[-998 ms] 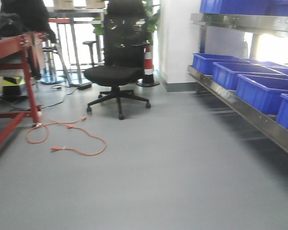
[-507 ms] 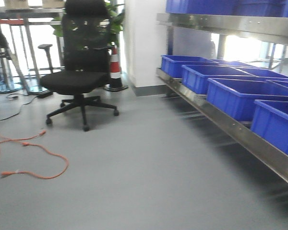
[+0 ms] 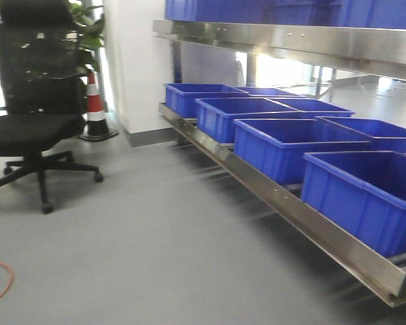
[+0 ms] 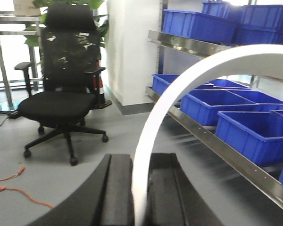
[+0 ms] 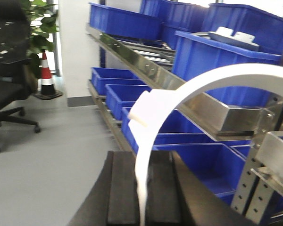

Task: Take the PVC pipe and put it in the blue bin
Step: 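Drive the base across the floor toward the blue bin shelves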

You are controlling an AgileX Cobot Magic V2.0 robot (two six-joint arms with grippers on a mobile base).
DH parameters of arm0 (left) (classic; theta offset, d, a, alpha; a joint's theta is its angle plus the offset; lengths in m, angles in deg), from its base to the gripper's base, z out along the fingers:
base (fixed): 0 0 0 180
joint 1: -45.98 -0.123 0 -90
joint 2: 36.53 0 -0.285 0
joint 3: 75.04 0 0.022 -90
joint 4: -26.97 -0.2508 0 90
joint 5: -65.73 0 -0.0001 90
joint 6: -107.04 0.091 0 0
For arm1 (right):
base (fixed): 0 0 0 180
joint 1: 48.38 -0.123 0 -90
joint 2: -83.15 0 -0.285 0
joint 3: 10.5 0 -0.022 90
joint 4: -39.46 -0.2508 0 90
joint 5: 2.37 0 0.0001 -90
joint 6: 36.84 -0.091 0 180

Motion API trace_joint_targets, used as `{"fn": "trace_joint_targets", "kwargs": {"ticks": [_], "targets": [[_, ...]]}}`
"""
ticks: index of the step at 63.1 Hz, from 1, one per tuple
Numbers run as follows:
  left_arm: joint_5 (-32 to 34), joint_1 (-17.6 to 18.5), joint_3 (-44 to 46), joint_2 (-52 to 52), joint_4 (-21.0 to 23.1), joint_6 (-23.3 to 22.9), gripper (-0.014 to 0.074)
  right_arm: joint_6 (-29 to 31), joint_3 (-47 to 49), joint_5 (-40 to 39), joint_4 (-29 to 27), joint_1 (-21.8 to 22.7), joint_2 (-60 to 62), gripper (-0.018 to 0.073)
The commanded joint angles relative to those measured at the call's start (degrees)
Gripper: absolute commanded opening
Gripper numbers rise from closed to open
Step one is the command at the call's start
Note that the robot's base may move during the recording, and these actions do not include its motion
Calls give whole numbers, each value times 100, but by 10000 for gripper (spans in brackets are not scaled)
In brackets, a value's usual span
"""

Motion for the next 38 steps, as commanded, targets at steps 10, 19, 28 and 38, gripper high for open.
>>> {"fn": "trace_joint_targets", "kwargs": {"ticks": [10, 19, 28, 38], "targets": [[149, 0, -2, 17, 9, 0, -111, 18, -12, -143, 39, 5, 12, -168], [149, 0, -2, 17, 9, 0, -111, 18, -12, -143, 39, 5, 12, -168], [149, 0, -2, 17, 9, 0, -111, 18, -12, -143, 39, 5, 12, -168], [149, 0, -2, 17, 9, 0, -111, 18, -12, -143, 39, 5, 12, -168]]}}
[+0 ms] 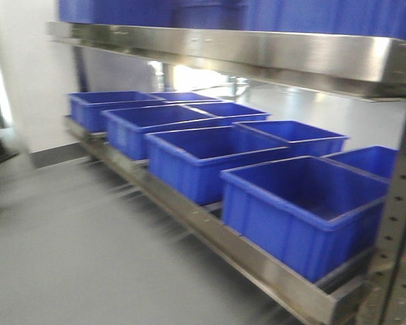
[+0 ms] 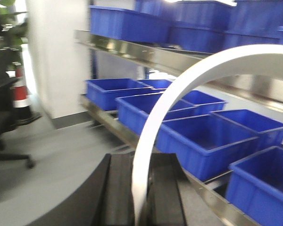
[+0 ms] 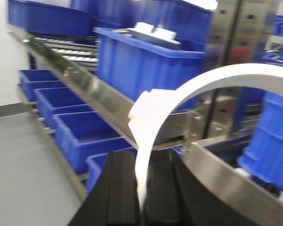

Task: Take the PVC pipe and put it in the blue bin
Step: 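Drive up close to the shelf holding the blue bins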

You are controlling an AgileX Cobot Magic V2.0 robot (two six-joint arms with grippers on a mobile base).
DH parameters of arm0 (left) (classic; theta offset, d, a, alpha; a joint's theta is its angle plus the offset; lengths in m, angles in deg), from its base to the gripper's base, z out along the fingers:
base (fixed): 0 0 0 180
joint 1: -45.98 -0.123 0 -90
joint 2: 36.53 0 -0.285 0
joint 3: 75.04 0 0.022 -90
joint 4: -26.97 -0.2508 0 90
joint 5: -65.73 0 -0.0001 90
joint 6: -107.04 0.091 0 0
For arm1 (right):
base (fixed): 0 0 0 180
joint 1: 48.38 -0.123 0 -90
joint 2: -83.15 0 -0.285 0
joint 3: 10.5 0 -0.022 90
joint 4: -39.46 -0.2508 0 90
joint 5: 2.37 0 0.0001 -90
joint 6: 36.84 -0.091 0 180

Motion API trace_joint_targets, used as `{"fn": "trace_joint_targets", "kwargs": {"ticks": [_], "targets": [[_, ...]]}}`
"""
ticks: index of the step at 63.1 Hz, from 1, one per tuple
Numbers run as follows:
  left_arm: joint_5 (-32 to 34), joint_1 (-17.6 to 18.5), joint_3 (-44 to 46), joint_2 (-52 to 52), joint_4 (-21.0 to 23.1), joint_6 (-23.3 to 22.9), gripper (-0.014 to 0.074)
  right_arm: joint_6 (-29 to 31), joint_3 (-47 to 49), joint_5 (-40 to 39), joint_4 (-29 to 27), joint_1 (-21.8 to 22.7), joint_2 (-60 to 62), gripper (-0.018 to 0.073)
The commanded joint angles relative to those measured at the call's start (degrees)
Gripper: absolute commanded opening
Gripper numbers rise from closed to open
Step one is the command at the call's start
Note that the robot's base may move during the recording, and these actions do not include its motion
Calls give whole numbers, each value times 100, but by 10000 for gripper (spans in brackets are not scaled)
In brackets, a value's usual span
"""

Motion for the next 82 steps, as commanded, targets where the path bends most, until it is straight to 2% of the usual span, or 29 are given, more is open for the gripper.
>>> {"fn": "trace_joint_targets", "kwargs": {"ticks": [1, 82], "targets": [[149, 0, -2, 17, 9, 0, -111, 18, -12, -143, 39, 5, 12, -168], [149, 0, -2, 17, 9, 0, -111, 18, -12, -143, 39, 5, 12, -168]]}}
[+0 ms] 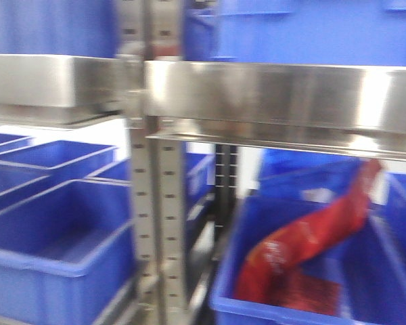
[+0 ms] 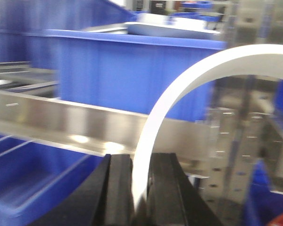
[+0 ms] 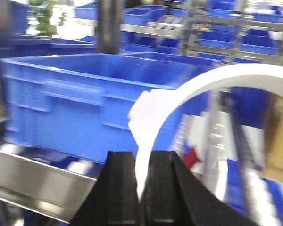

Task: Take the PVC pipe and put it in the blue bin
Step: 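Drive up close to the shelf holding the blue bins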

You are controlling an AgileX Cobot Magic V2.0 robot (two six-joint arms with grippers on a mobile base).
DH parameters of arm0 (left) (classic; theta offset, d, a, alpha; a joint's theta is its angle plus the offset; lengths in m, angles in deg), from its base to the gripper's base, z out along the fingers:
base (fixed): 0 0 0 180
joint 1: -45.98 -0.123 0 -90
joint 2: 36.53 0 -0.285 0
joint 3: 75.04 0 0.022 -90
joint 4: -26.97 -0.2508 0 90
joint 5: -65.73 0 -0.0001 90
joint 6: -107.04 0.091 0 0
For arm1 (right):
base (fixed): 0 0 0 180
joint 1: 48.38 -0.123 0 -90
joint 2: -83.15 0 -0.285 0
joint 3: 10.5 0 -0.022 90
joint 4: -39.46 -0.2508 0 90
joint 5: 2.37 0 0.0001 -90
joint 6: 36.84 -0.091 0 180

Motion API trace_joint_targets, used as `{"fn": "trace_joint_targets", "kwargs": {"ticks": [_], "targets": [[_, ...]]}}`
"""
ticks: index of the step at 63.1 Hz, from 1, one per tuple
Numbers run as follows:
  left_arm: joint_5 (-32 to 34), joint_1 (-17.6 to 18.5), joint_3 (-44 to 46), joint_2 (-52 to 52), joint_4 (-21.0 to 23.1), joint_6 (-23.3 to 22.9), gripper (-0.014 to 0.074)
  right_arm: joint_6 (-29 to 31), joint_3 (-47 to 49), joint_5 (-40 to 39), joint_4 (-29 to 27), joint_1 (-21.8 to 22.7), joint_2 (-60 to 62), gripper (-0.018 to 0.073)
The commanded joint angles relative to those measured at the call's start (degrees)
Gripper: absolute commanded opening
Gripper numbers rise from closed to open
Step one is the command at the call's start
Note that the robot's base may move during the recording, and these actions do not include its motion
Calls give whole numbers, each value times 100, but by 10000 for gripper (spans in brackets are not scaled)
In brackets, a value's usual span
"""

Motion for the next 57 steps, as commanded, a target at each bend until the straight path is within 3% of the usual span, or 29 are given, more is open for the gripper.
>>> {"fn": "trace_joint_targets", "kwargs": {"ticks": [1, 57], "targets": [[149, 0, -2, 17, 9, 0, -111, 18, -12, -143, 39, 5, 12, -168], [149, 0, -2, 17, 9, 0, -111, 18, -12, -143, 39, 5, 12, -168]]}}
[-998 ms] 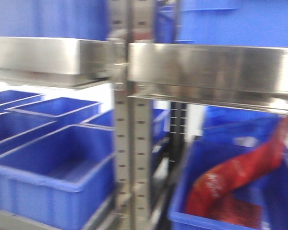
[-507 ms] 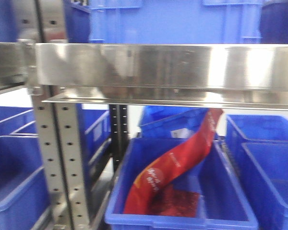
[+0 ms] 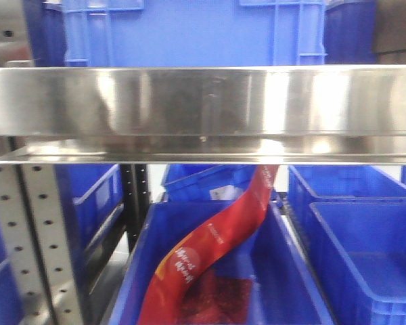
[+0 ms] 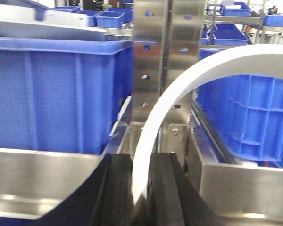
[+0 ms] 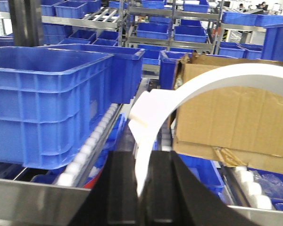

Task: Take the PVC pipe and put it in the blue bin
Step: 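Drive up close to the shelf holding the blue bins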

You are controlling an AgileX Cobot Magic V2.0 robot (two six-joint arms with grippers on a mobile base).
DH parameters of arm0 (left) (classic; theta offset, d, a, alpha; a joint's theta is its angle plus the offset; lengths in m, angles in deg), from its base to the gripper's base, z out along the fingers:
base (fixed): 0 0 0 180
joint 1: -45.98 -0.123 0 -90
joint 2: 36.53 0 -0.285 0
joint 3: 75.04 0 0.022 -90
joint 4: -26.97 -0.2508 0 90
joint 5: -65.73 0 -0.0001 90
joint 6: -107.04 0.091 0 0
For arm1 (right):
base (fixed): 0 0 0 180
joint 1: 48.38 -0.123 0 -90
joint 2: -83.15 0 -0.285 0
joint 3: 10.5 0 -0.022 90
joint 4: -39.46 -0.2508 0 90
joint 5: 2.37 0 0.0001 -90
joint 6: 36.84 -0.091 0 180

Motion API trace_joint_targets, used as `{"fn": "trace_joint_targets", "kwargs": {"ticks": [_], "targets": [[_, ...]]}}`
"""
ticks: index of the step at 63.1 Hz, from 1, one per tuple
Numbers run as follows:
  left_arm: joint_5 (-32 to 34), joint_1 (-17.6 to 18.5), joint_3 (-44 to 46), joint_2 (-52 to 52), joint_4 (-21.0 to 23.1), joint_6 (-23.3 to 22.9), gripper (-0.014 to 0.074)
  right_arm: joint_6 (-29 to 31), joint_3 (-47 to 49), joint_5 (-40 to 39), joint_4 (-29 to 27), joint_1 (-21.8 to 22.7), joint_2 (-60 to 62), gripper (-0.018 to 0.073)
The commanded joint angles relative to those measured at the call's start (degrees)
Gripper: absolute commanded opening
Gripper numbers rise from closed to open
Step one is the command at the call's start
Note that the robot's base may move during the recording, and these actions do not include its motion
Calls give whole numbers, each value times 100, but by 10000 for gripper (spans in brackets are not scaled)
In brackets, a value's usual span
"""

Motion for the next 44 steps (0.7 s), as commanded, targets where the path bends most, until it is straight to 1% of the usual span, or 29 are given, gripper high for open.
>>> {"fn": "trace_joint_targets", "kwargs": {"ticks": [1, 44], "targets": [[149, 0, -2, 17, 9, 0, -111, 18, -12, -143, 39, 5, 12, -168], [149, 0, -2, 17, 9, 0, -111, 18, -12, -143, 39, 5, 12, -168]]}}
